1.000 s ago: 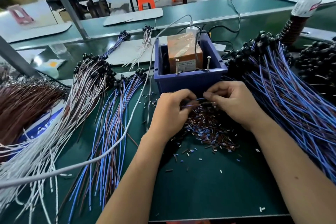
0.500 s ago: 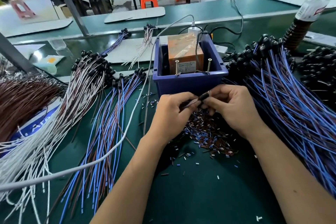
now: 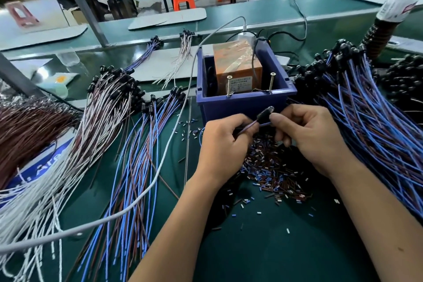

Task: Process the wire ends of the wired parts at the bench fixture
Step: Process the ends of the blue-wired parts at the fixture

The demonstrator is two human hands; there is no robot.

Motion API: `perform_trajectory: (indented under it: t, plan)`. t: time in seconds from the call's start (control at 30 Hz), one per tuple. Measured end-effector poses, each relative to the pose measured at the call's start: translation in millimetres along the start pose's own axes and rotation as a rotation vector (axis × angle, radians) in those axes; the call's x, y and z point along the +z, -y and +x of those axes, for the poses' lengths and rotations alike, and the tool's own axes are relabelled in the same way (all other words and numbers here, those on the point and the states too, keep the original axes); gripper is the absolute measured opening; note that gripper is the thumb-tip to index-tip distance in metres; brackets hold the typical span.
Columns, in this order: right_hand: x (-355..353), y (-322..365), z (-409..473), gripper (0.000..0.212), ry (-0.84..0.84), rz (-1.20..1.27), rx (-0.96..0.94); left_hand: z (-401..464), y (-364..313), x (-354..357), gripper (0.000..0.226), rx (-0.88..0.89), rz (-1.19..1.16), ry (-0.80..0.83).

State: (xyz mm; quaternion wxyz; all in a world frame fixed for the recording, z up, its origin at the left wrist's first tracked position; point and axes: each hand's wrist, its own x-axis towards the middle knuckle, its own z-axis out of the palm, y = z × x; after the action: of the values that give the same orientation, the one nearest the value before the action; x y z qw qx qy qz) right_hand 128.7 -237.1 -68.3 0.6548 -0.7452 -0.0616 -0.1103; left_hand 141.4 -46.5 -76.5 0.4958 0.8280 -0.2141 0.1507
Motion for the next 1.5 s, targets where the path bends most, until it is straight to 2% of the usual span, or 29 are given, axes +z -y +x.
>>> perform_trajectory:
  t: [0.13,0.23,0.3,0.37,0.43,0.5,0.6,0.73,0.8,0.9,1.0,1.1,1.23,1.37,1.5]
  plan:
    - [1.8,-3.9,0.2,0.028,-0.024,-0.005,-0.019,-0.7,-1.4,-0.2,0.030,-0.004,0.013,0.004]
    - [-8.5,-8.0,2.2,0.027,-0.239,-0.015,-0.055,-1.3,1.8,-2.5,0.023,-0.045,0.008,-0.056]
    - [-15.3,-8.2,2.2,0.026,-0.374,-0.131,-0.115,-2.6,1.3,-3.7,0.026,-0.063,-0.049,-0.119]
    - [-11.5,-8.8,-0.8,0.023,-0.419,-0.299,-0.220,-3.8,-4.4,-1.0,0.026,-0.061,-0.112,-0.190]
    - [1.4,-6.2,-5.3,0.026,-0.432,-0.351,-0.285,-4.8,-11.4,4.9,0.025,-0.043,-0.179,-0.242]
    - [13.0,-2.8,-8.8,0.027,-0.372,-0.300,-0.305,-5.8,-15.1,10.0,0.023,-0.034,-0.232,-0.258]
    - [26.1,1.2,-11.5,0.009,-0.215,-0.092,-0.237,-6.3,-15.8,14.3,0.021,-0.025,-0.282,-0.207]
    - [36.9,7.5,-12.2,0.003,-0.204,0.235,-0.135,-7.4,-17.8,16.6,0.020,0.005,-0.294,-0.198]
    - [36.7,8.7,-12.5,0.006,-0.212,0.280,-0.106,-9.3,-18.7,16.5,0.018,0.068,-0.228,-0.298]
    - [29.9,10.2,-11.6,0.012,-0.280,0.384,-0.050,-11.4,-16.7,11.9,0.013,0.167,-0.107,-0.538]
    - [20.8,13.2,-9.6,0.014,-0.300,0.461,-0.083,-9.2,-12.9,2.5,0.016,0.185,-0.075,-0.705]
    - [22.4,13.2,-10.8,0.002,-0.315,0.374,-0.155,-8.0,-13.5,-1.1,0.012,0.074,-0.079,-0.780]
    - [29.7,10.2,-10.7,0.008,-0.434,0.123,-0.225,-3.9,-13.4,-0.9,0.009,-0.016,-0.127,-0.763]
    - [37.2,12.8,-9.8,0.007,-0.501,-0.100,-0.312,-3.0,-12.5,0.0,0.011,-0.013,-0.105,-0.683]
    - [37.1,13.2,-10.5,0.009,-0.536,-0.192,-0.359,-3.8,-11.2,2.8,0.010,-0.008,-0.129,-0.654]
